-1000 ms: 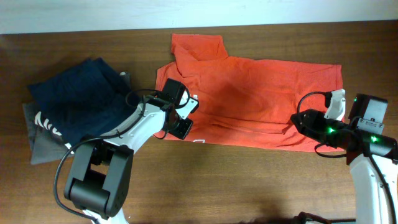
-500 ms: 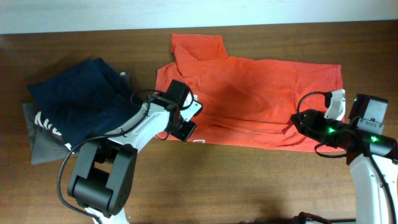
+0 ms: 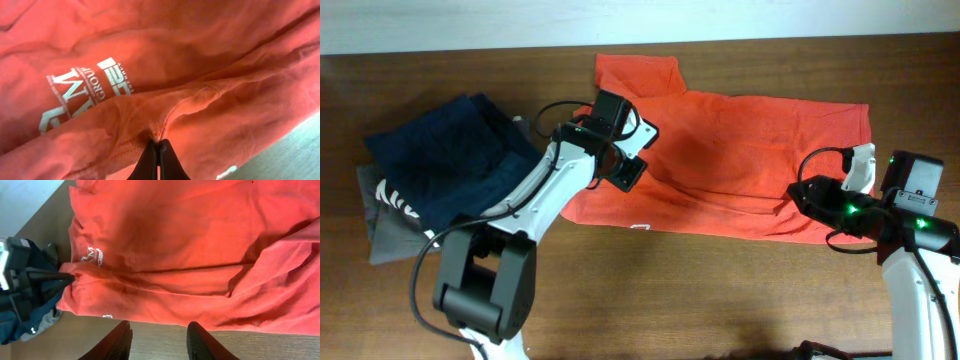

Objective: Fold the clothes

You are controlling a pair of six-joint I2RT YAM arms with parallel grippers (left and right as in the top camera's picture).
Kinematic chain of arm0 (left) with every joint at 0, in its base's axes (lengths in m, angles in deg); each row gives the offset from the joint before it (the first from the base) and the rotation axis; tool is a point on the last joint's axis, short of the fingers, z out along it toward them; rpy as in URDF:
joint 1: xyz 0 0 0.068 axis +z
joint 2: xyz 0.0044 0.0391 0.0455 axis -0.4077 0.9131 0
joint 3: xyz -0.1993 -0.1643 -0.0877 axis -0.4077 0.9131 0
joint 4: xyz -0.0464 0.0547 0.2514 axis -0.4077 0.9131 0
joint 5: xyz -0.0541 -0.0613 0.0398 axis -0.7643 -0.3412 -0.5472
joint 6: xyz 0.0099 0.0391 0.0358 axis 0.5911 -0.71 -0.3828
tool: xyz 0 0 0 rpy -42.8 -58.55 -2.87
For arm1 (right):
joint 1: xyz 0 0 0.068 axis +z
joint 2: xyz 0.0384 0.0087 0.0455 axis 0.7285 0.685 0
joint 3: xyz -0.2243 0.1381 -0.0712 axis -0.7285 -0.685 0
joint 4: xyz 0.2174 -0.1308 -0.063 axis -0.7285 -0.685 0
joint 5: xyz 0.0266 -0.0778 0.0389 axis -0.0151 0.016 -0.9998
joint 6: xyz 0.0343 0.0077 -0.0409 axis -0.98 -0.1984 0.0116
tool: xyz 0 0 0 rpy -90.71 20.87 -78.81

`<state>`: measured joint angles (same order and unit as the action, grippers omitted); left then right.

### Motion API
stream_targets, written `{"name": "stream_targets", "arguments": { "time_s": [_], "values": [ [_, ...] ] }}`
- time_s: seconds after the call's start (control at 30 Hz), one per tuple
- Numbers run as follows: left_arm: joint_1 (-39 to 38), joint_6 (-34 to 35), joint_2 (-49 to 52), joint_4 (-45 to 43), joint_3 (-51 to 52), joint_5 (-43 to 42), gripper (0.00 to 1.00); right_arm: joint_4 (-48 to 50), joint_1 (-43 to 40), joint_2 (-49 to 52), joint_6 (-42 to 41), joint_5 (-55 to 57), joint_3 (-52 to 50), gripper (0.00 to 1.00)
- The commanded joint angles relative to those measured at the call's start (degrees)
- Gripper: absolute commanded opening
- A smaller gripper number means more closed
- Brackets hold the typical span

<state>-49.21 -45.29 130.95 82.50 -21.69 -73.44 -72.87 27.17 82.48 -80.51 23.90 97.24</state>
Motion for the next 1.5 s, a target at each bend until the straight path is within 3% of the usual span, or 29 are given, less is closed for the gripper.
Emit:
{"name": "stream_targets", "arguments": {
  "time_s": [0.0, 0.5, 0.53, 0.57, 0.6, 0.63, 0.73, 0.87, 1.0, 1.07, 1.13, 1.47],
  "values": [
    [-0.6, -2.3, 3.6, -1.0, -0.2, -1.6, 0.0, 0.0, 0.5, 0.1, 0.5, 0.5, 0.7, 0.41],
    [-5.0, -4.8, 4.8, -12.3, -0.5, -1.5, 0.02, -0.3, 0.5, 0.1, 0.5, 0.5, 0.7, 0.41],
    [-5.0, -4.8, 4.8, -12.7, -0.5, -1.5, 0.08, -0.4, 0.5, 0.1, 0.5, 0.5, 0.7, 0.41],
    [-5.0, -4.8, 4.8, -12.7, -0.5, -1.5, 0.21, -0.4, 0.5, 0.1, 0.5, 0.5, 0.7, 0.41],
    [-5.0, -4.8, 4.7, -12.6, -0.5, -1.0, 0.41, -0.5, 0.5, 0.1, 0.5, 0.5, 0.7, 0.41],
    [-4.9, -4.6, 4.7, -12.0, -0.7, -0.1, 0.49, -0.6, 0.5, 0.1, 0.5, 0.5, 0.7, 0.41],
    [-4.4, -2.0, 4.2, -8.8, -2.5, 2.8, 0.59, -0.7, 0.5, 0.1, 0.5, 0.5, 0.7, 0.41],
    [-3.2, -0.6, 2.7, 2.3, -6.8, 3.6, 0.73, -0.9, 0.5, 0.1, 0.5, 0.5, 0.7, 0.41],
    [-1.2, 4.1, 2.0, 13.7, -8.2, 10.1, 0.73, -0.9, 0.5, 0.1, 0.5, 0.5, 0.7, 0.41],
    [0.0, 5.6, 2.0, 16.3, -7.6, 10.9, 0.67, -0.8, 0.5, 0.1, 0.5, 0.5, 0.7, 0.41],
    [1.3, 6.7, 2.0, 16.5, -6.1, 10.9, 0.58, -0.7, 0.5, 0.1, 0.5, 0.5, 0.7, 0.41],
    [5.9, 6.6, 2.1, 6.8, 0.8, 10.3, 0.58, -0.6, 0.5, 0.1, 0.5, 0.5, 0.7, 0.41]
  ]
}}
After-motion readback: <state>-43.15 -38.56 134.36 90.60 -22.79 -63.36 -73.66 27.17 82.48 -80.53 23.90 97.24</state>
